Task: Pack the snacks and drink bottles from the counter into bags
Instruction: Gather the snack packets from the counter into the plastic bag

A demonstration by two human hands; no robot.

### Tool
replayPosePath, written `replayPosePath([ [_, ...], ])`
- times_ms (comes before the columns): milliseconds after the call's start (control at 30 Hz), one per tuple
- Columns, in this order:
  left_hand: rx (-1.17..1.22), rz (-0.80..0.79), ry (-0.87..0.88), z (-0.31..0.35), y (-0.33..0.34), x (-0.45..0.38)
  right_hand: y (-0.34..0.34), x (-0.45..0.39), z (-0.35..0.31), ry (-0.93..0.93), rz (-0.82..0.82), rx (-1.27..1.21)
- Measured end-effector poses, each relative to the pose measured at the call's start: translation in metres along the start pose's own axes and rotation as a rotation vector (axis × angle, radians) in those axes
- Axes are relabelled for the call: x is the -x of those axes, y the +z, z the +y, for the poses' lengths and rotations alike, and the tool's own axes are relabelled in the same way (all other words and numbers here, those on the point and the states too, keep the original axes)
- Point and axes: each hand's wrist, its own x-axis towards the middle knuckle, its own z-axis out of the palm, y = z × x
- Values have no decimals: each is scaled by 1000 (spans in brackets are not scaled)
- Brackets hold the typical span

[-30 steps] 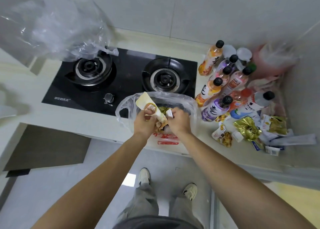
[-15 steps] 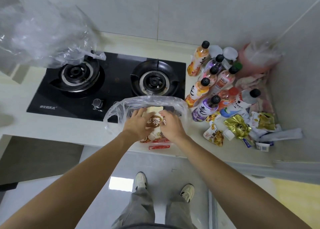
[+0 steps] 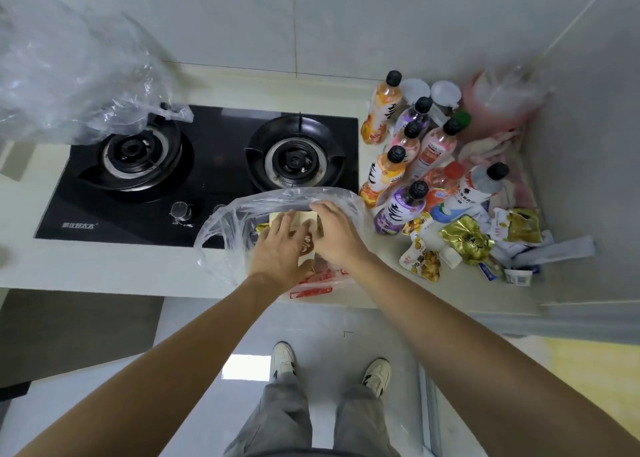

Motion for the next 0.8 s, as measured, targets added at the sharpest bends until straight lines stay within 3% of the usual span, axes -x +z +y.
replayPosePath([
  [233, 73, 163, 136, 58, -20, 1, -40, 76, 44, 9, 248, -109],
  [333, 81, 168, 229, 90, -11, -5, -53, 113, 83, 93, 268, -45],
  [633, 123, -63, 436, 236, 35, -41, -111, 194, 220, 570, 484, 157],
  [800, 96, -126, 402, 299, 55, -73, -132, 203, 275, 603, 388, 208],
])
